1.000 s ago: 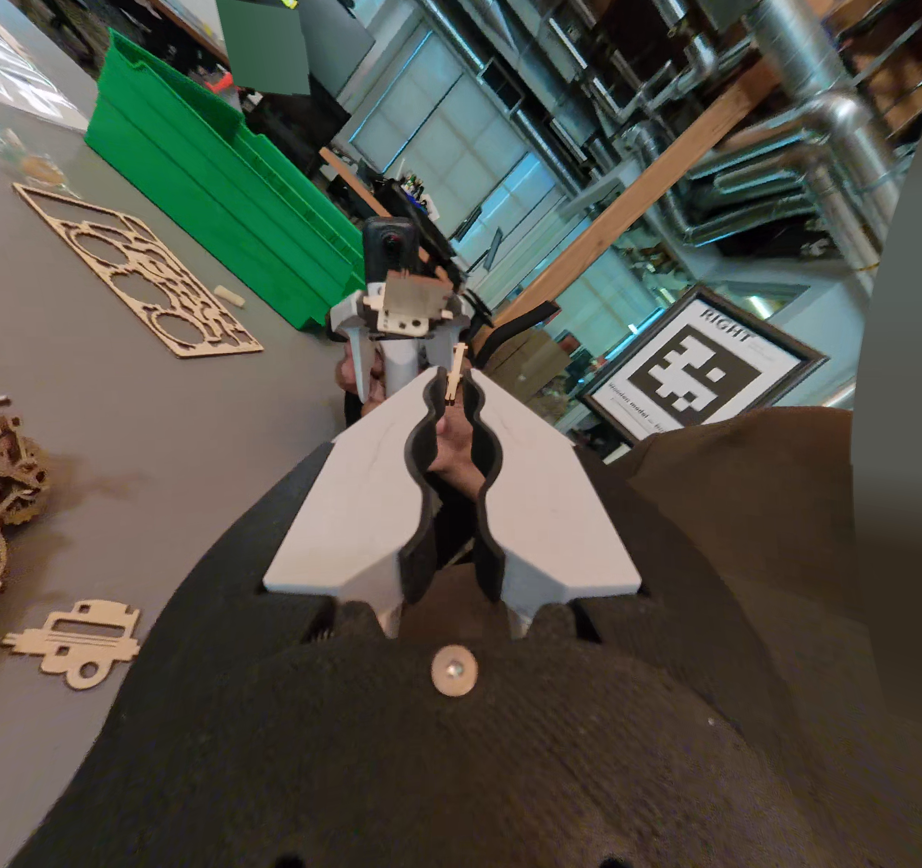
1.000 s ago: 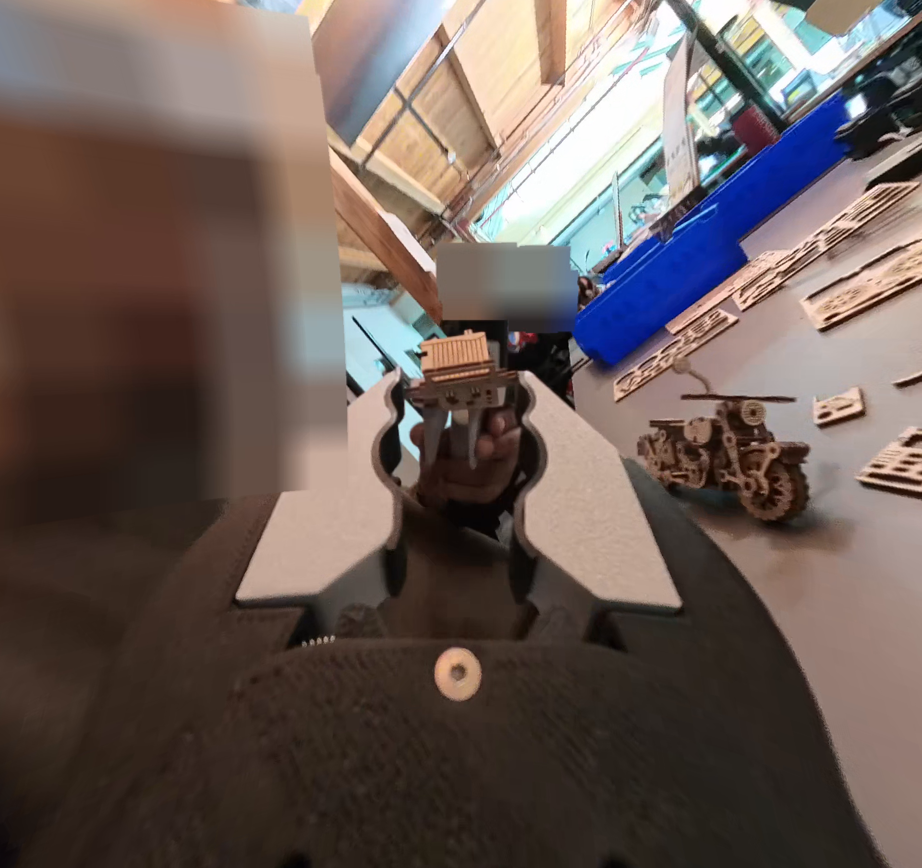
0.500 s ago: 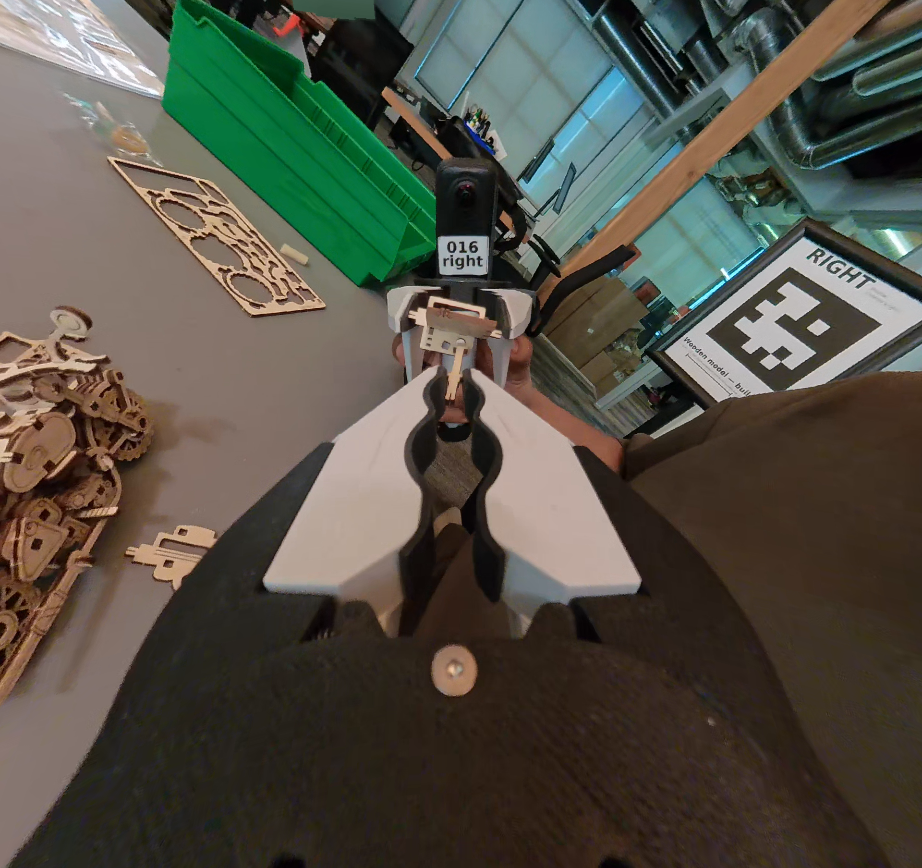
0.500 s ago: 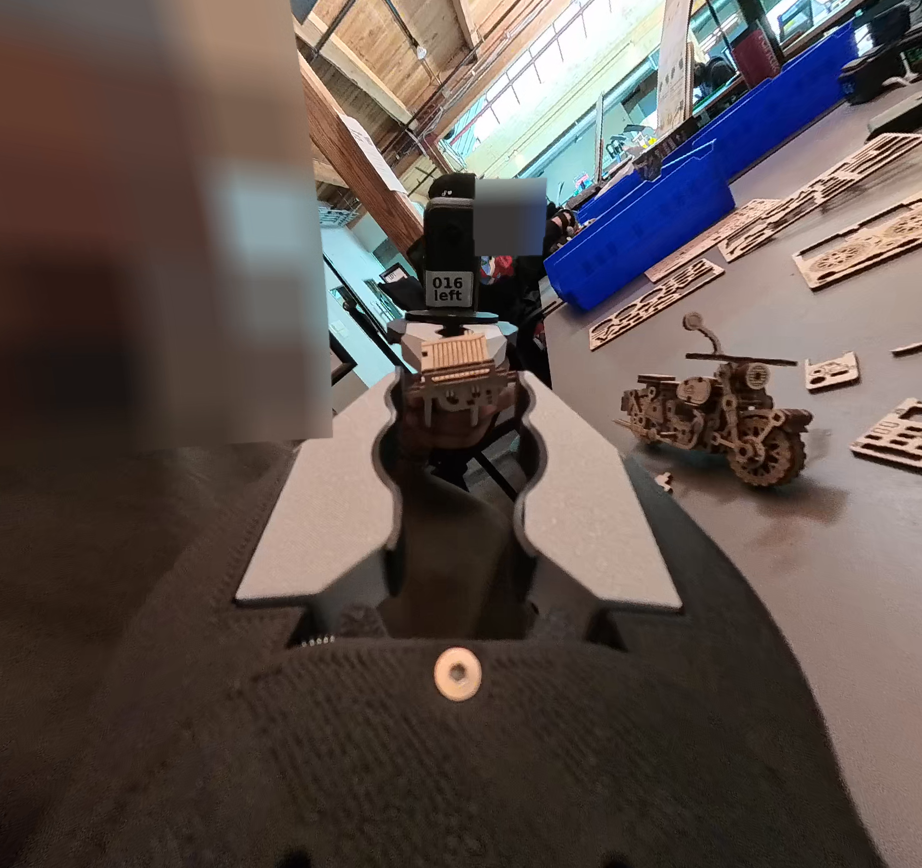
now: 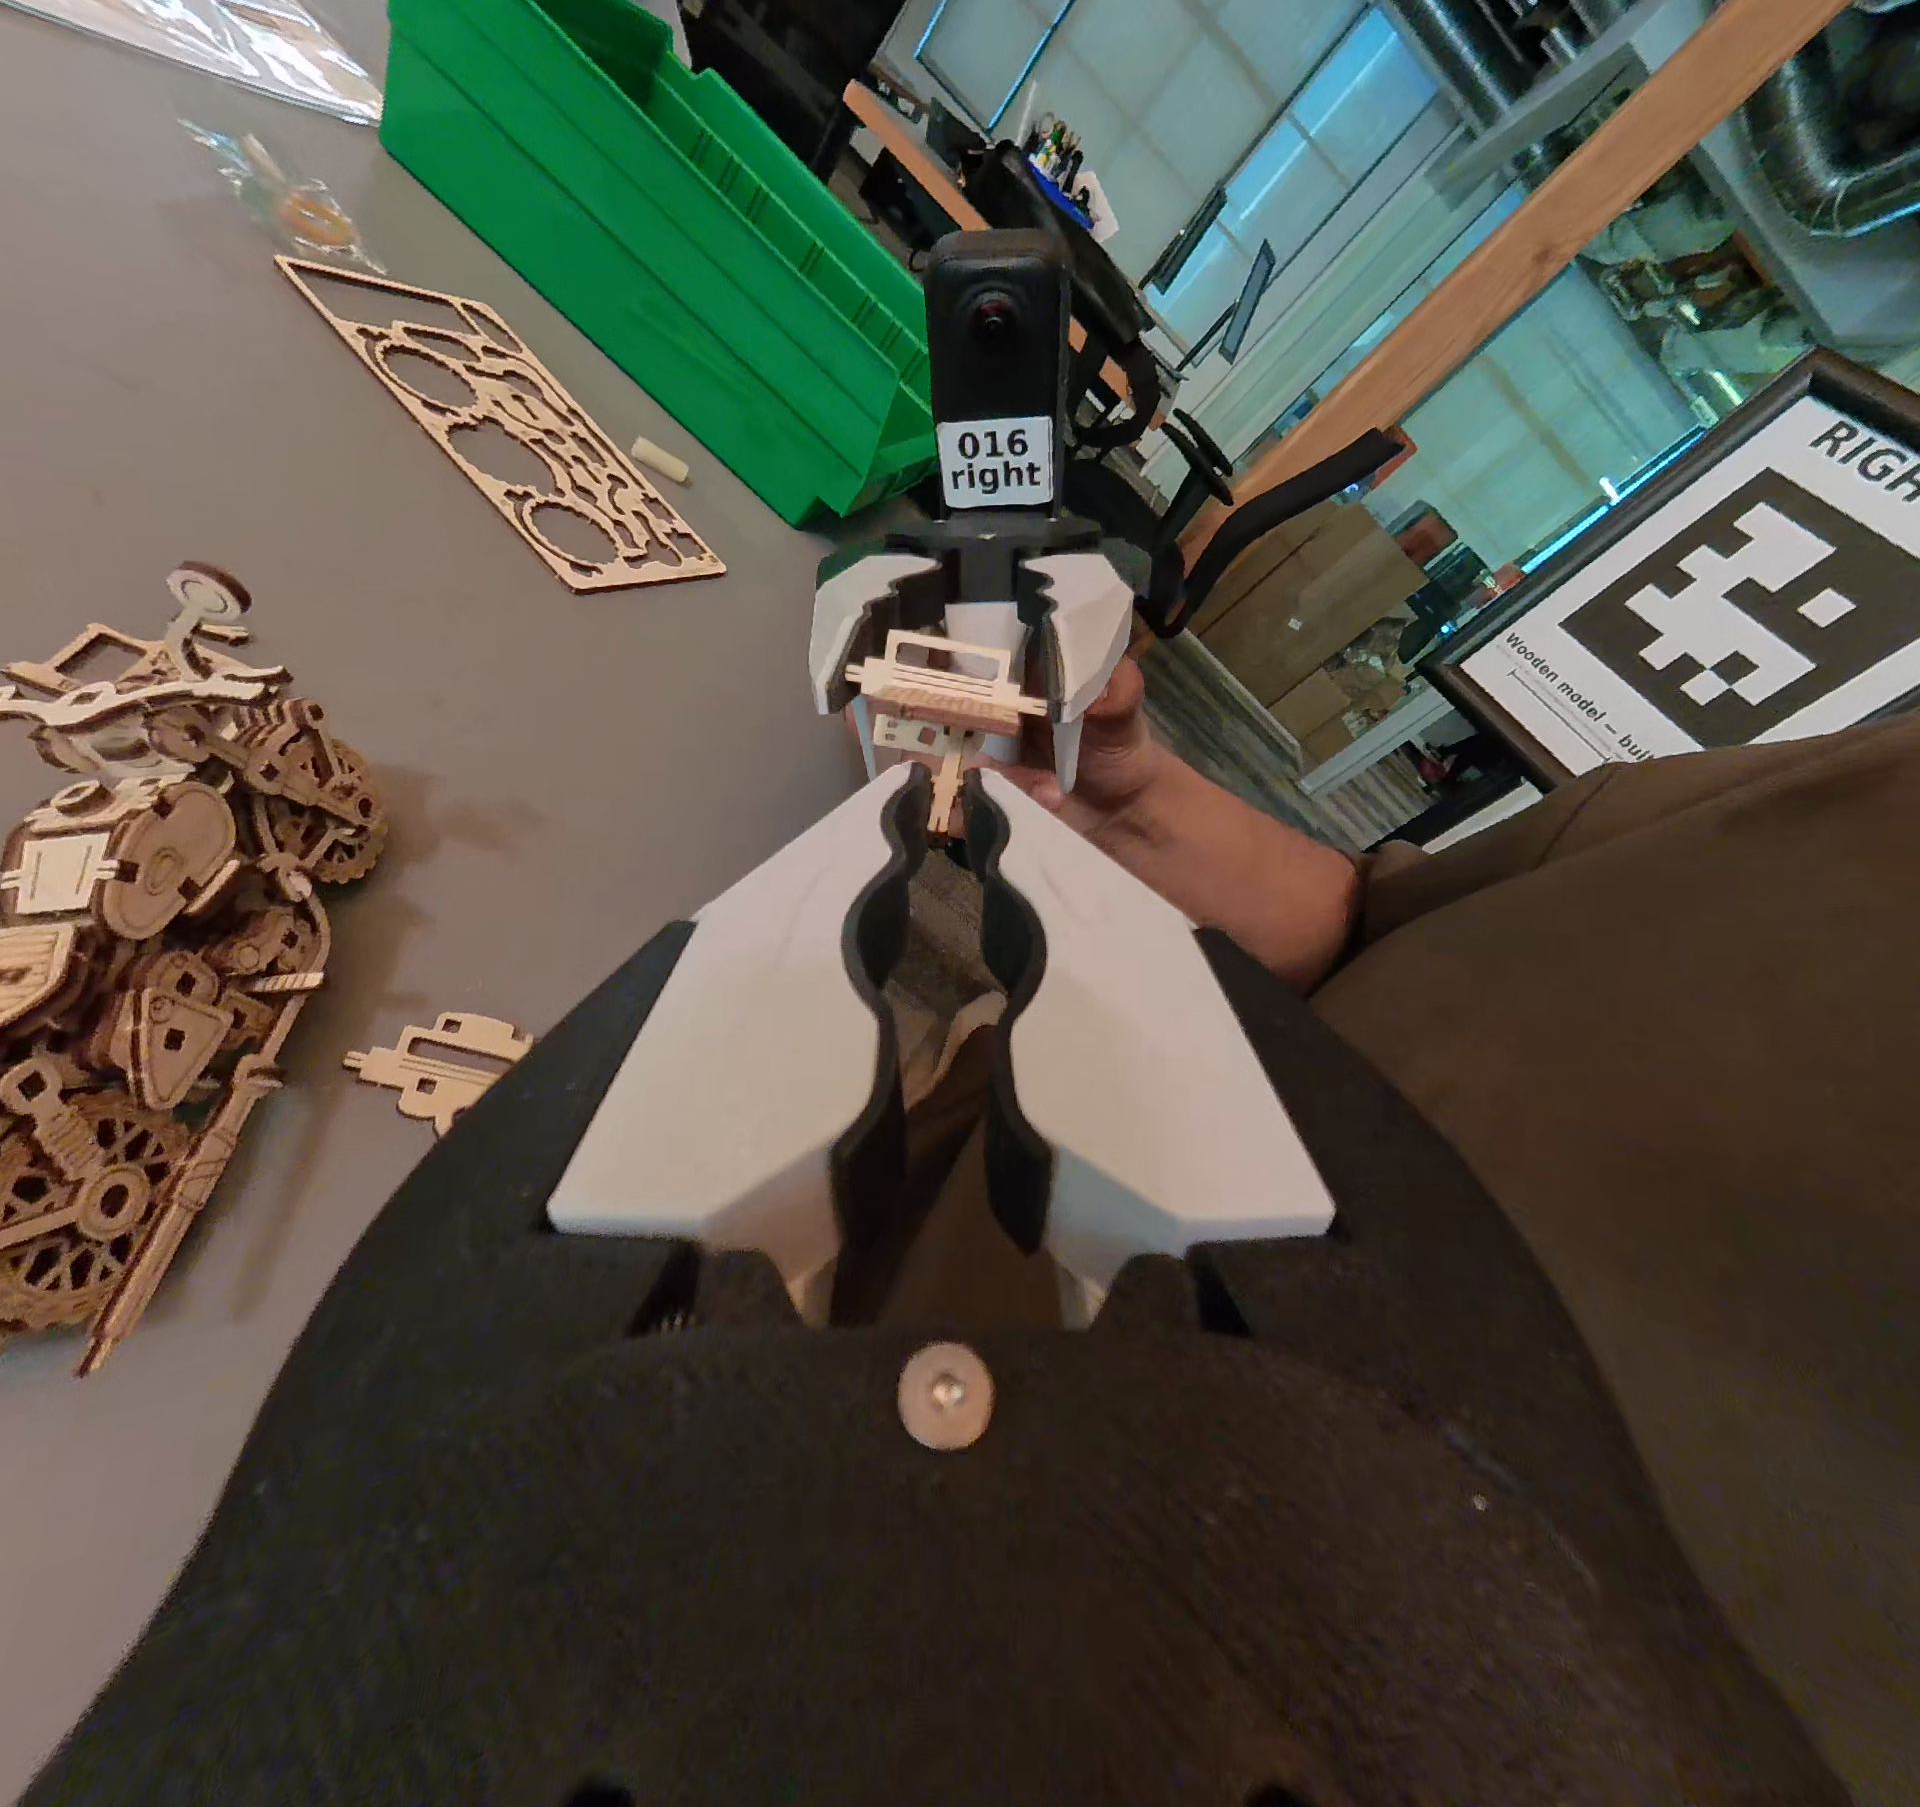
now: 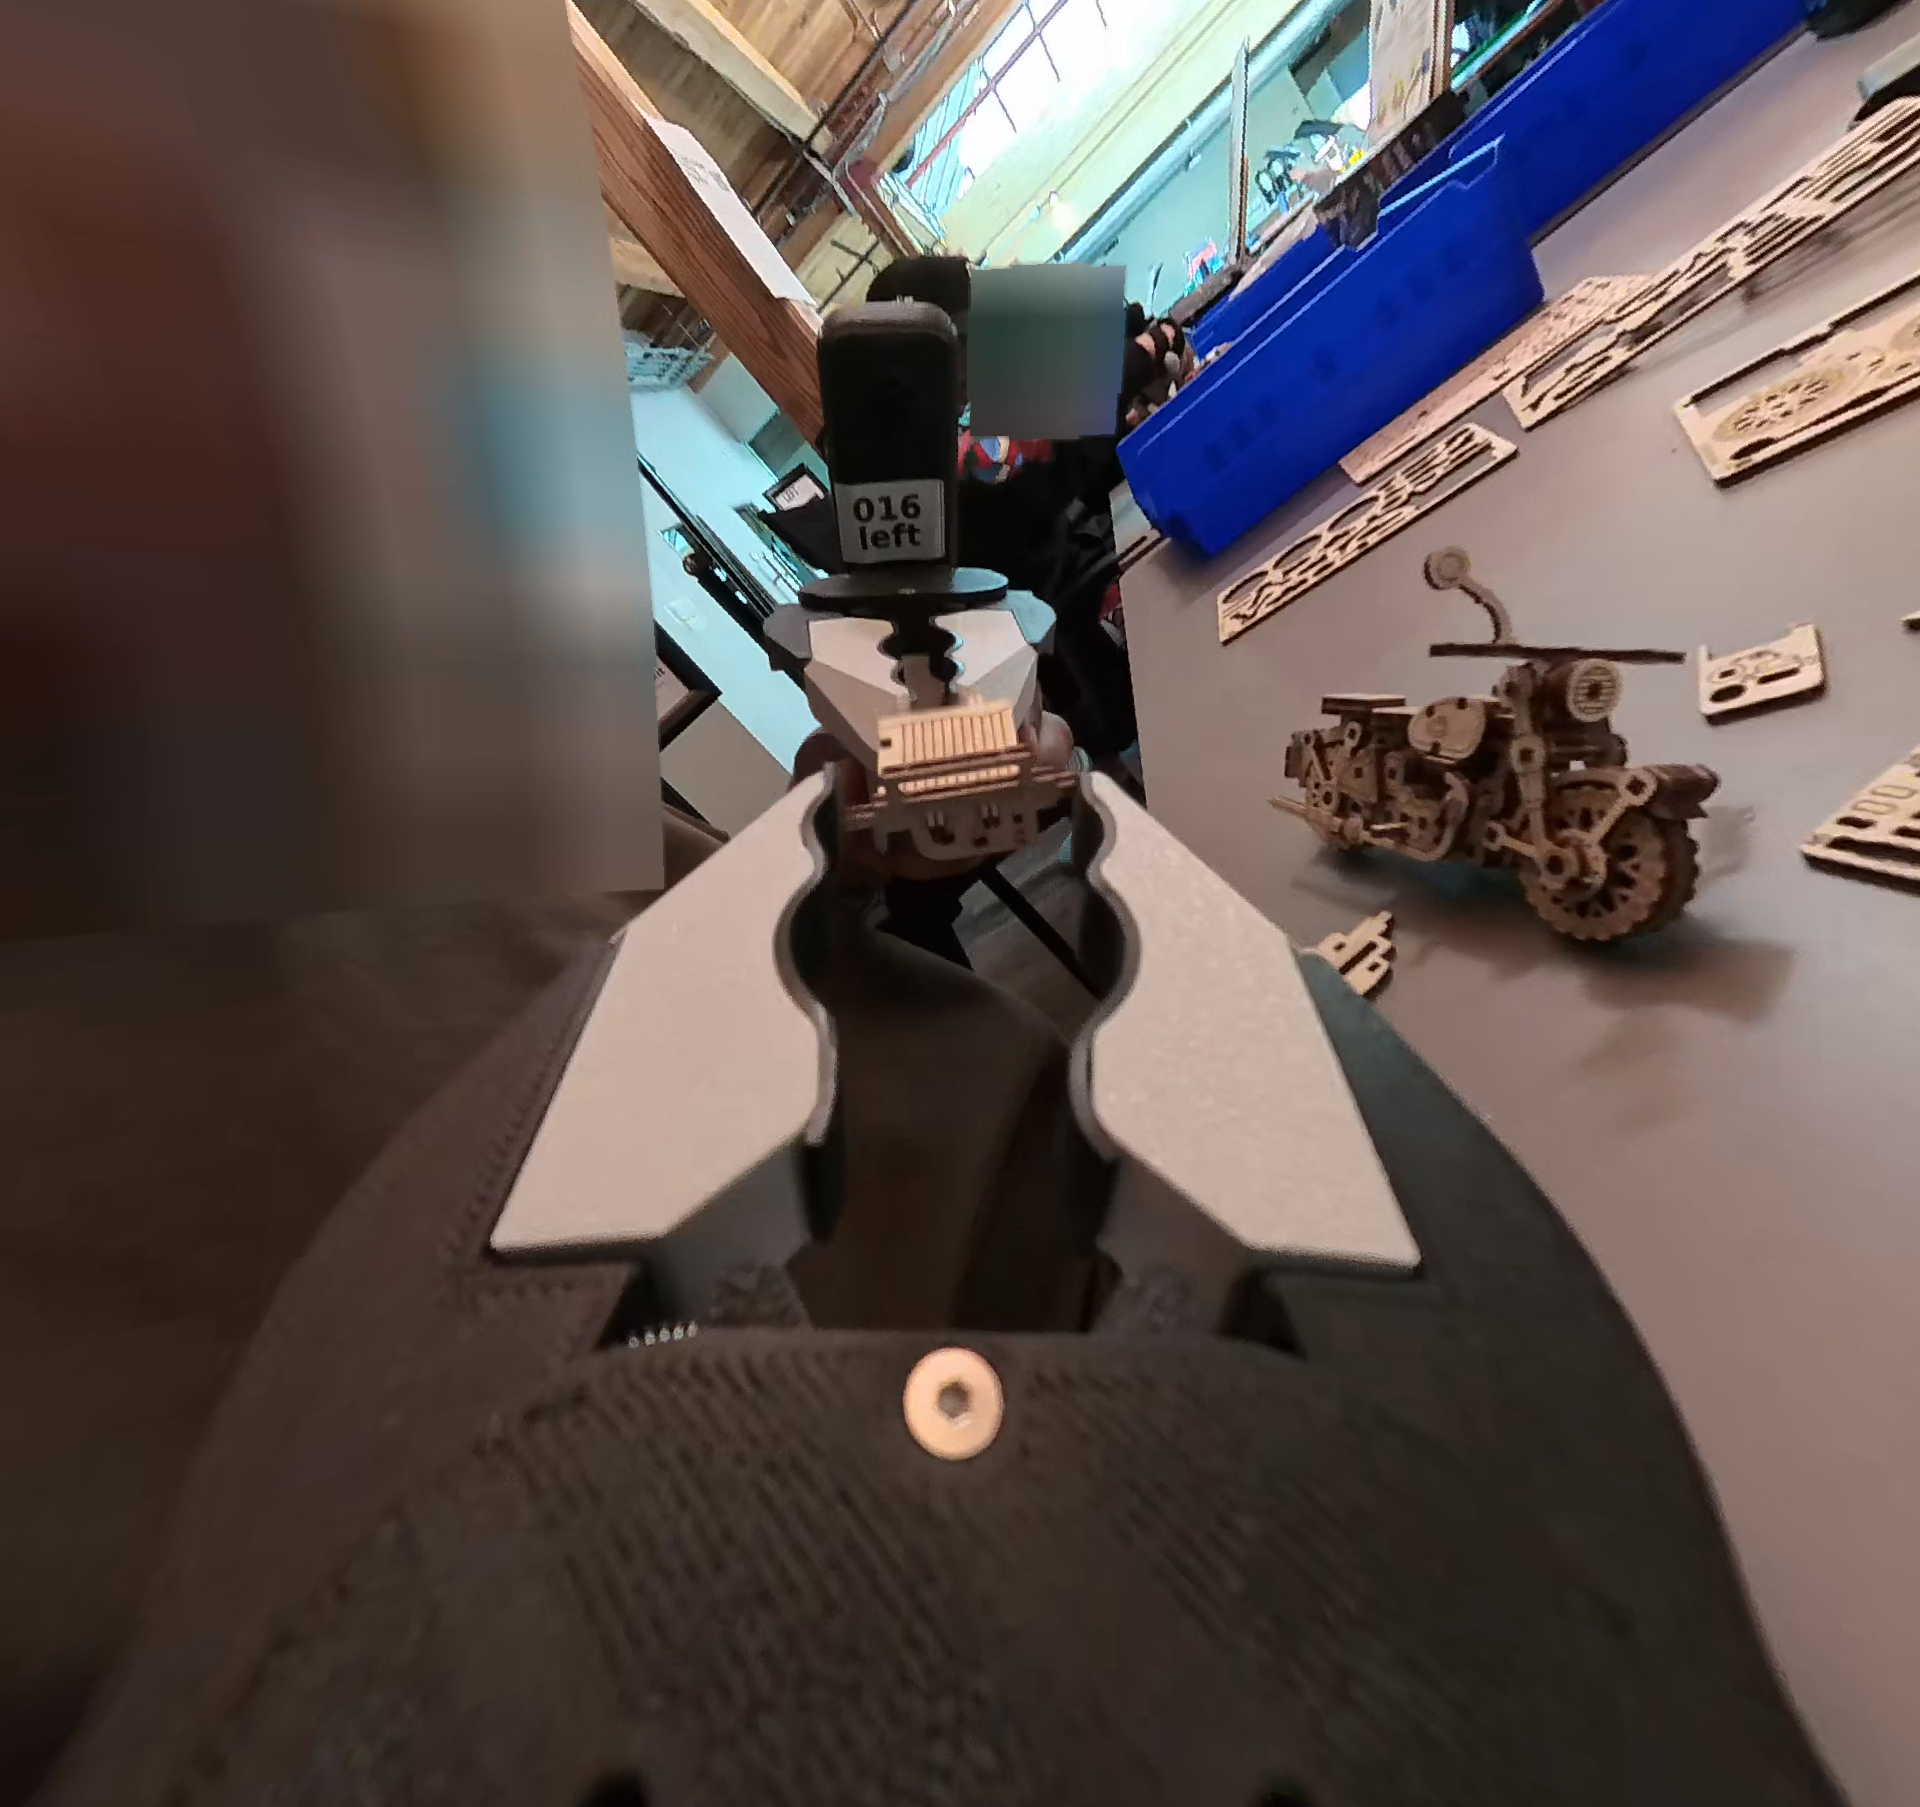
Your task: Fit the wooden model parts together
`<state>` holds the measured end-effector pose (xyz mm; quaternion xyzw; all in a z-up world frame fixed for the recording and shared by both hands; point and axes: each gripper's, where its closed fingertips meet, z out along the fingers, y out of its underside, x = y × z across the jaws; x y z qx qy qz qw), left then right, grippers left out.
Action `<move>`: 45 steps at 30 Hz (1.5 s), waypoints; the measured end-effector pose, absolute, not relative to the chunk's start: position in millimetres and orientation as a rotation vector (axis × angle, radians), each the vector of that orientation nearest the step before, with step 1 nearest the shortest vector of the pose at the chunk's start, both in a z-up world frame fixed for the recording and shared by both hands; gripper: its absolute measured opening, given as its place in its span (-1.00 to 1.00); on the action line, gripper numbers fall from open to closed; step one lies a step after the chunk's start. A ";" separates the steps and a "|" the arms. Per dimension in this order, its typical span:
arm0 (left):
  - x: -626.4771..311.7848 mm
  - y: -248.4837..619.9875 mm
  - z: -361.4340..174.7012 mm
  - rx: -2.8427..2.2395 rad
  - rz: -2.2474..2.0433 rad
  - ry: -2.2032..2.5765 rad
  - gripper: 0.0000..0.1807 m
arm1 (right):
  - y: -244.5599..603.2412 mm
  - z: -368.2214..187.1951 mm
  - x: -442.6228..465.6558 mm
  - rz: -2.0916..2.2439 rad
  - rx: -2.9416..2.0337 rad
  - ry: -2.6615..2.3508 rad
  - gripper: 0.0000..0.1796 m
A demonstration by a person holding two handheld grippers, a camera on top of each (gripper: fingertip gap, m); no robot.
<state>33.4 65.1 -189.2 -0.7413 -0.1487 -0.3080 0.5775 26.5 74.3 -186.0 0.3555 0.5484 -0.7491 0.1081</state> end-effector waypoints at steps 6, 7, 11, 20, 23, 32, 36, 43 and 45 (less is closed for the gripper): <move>35.9 62.0 -196.5 -1.790 -0.745 -0.352 -0.96 | 71.7 -192.5 28.2 -2.165 1.051 1.674 -0.51; 36.2 61.8 -197.2 -1.795 -0.747 -0.352 -0.96 | 71.8 -192.8 28.2 -2.164 1.053 1.671 -0.51; 36.7 62.0 -199.6 -1.795 -0.768 -0.359 -0.96 | 71.5 -195.1 28.3 -2.149 1.056 1.657 -0.51; 35.5 61.6 -203.4 -1.799 -0.769 -0.349 -0.96 | 68.3 -200.2 26.8 -2.100 1.095 1.596 -0.51; 34.3 62.0 -202.7 -1.784 -0.775 -0.356 -0.95 | 69.0 -200.9 25.9 -2.091 1.104 1.578 -0.51; 32.2 63.2 -194.8 -1.730 -0.773 -0.364 -0.55 | 70.6 -198.4 22.8 -2.113 1.117 1.541 -0.51; 27.6 61.7 -195.7 -1.723 -0.757 -0.376 -0.48 | 73.2 -196.1 21.6 -2.130 1.123 1.517 -0.51; 8.2 52.9 -209.3 -1.756 -0.651 -0.384 -0.45 | 85.5 -191.2 18.1 -2.186 1.160 1.519 -0.51; 1.1 50.4 -224.9 -1.843 -0.542 -0.372 -0.45 | 92.1 -189.6 17.3 -2.205 1.184 1.555 -0.52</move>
